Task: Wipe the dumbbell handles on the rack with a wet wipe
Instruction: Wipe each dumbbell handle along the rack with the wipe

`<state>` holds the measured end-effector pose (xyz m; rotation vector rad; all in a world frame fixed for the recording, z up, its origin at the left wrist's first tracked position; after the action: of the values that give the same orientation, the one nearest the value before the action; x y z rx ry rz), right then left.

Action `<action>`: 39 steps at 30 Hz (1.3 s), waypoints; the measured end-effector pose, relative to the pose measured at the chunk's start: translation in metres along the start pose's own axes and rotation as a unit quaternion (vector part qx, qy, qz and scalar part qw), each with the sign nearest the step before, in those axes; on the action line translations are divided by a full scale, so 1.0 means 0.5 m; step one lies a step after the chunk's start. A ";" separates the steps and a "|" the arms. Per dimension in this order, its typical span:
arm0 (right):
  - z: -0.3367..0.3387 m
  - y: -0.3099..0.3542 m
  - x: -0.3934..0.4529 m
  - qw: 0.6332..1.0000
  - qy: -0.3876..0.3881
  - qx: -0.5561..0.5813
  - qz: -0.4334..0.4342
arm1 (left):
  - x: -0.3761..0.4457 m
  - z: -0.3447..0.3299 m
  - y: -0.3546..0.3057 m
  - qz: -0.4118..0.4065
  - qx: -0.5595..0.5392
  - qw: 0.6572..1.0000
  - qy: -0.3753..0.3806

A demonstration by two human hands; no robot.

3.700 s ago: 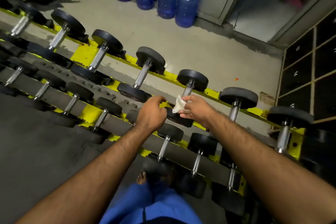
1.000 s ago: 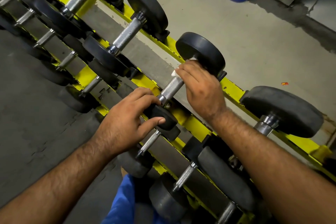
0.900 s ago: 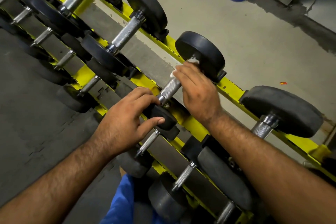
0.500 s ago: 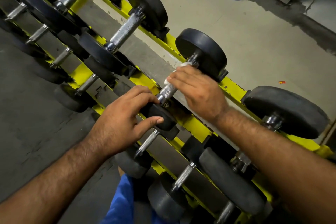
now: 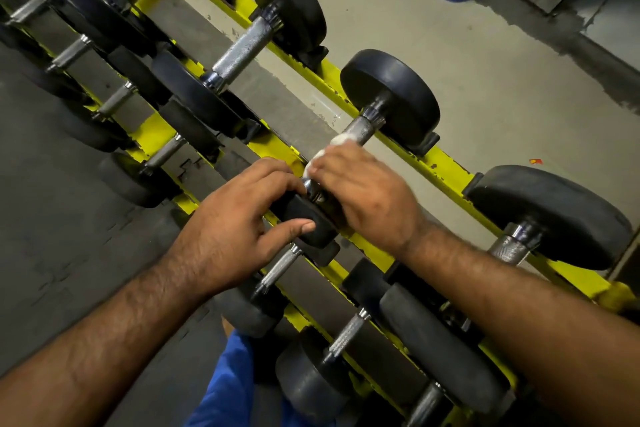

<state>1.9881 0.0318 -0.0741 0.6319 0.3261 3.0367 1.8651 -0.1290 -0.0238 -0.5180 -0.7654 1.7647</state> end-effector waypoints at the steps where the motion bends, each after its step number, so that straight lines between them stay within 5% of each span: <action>1: 0.001 0.001 -0.004 0.999 0.013 -0.001 0.030 | -0.001 0.000 0.000 -0.001 0.000 1.000 -0.001; 6: 0.029 -0.071 0.006 0.995 -0.058 -0.036 -0.076 | -0.002 -0.001 0.003 0.000 0.000 1.000 -0.005; 11: 0.005 0.000 -0.016 0.999 0.012 -0.007 0.044 | -0.001 0.001 0.002 -0.003 -0.009 1.000 -0.006; 16: 0.024 -0.054 0.002 0.994 -0.052 -0.047 -0.082 | -0.001 -0.002 0.004 0.001 -0.005 1.000 -0.008; 20: 0.002 0.013 -0.013 0.998 0.018 -0.016 0.055 | 0.000 -0.002 0.004 -0.006 -0.007 1.000 -0.006; 25: 0.022 -0.044 0.001 0.996 -0.050 -0.045 -0.061 | 0.000 -0.003 0.003 0.001 -0.002 1.000 -0.008; 29: 0.002 0.007 -0.016 0.998 0.017 -0.010 0.051 | 0.000 0.001 -0.002 -0.001 0.001 1.000 -0.009; 33: 0.030 -0.039 0.005 0.998 -0.038 -0.039 -0.038 | 0.000 0.001 0.001 0.010 -0.008 1.000 -0.009; 37: -0.001 0.014 -0.010 0.998 0.021 -0.013 0.059 | 0.000 -0.002 -0.001 -0.001 -0.008 1.000 -0.007; 39: 0.014 -0.033 0.002 0.999 -0.001 -0.035 0.026 | -0.002 -0.002 -0.001 0.001 -0.005 1.000 -0.009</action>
<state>1.9895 0.0496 -0.0707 0.6489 0.2058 3.0815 1.8667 -0.1296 -0.0242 -0.5110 -0.7874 1.7697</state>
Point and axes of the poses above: each hand's wrist, its own x-axis towards the middle knuckle, its own z-axis out of the back of the hand, y = z × x, the point moved 2 cm from there along x, towards the middle knuckle, and after that the axes turned 8 degrees about -x, right-handed, at the moved point
